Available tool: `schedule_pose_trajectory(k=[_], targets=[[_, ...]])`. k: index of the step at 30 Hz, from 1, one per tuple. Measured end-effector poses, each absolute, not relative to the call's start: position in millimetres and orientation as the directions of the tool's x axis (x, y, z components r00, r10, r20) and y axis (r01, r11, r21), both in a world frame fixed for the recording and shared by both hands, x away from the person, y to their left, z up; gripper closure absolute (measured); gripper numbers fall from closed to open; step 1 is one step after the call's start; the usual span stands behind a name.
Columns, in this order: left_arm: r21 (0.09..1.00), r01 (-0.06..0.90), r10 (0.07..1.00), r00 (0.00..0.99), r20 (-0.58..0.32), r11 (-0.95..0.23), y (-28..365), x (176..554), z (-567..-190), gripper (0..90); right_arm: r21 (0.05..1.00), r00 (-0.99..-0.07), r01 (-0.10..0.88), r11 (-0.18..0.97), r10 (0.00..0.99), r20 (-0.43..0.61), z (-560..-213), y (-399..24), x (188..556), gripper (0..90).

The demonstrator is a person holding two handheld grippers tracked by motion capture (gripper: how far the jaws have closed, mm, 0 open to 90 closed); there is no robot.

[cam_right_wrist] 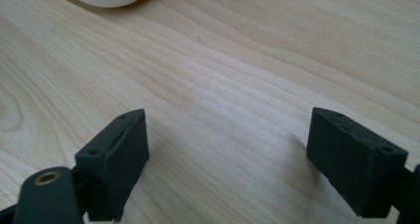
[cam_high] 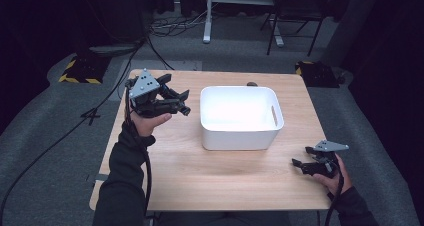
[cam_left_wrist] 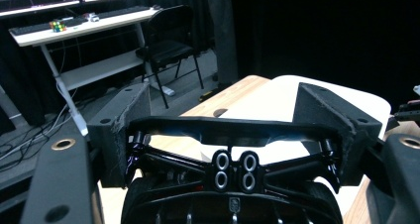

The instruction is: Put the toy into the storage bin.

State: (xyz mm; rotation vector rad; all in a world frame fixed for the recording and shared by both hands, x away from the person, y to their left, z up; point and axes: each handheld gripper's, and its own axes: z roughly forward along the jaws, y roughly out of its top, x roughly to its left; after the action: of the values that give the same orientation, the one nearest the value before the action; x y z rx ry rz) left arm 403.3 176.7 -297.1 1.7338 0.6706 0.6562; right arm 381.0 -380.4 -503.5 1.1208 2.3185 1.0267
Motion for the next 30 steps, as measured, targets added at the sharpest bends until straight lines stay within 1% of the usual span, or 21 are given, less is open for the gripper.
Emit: schedule_pose_trajectory(k=[2, 4, 12, 22, 30], targets=[[0.966, 0.118, 0.712, 0.697, 0.085, -0.231, 176, 404, -294, 24.6, 0.744, -0.617, 0.52, 0.419, 0.787, -0.012, -503, -380, 381, 16.2], [0.971, 0.098, 0.716, 0.692, 0.09, -0.216, 173, 405, -292, 24.6, 0.744, -0.617, 0.52, 0.419, 0.787, -0.012, -503, -380, 381, 16.2], [0.97, 0.092, 0.689, 0.719, 0.091, -0.223, 163, 409, -283, 24.6, 0.744, -0.617, 0.52, 0.419, 0.787, -0.012, -503, -380, 381, 16.2], [0.972, 0.074, 0.648, 0.756, 0.092, -0.225, 136, 418, -277, 24.6, 0.744, -0.617, 0.52, 0.419, 0.787, -0.012, -503, -380, 381, 16.2], [0.967, 0.072, 0.601, 0.794, 0.092, -0.243, 107, 426, -278, 24.6, 0.744, -0.615, 0.523, 0.415, 0.788, -0.008, -503, -380, 380, 16.2]])
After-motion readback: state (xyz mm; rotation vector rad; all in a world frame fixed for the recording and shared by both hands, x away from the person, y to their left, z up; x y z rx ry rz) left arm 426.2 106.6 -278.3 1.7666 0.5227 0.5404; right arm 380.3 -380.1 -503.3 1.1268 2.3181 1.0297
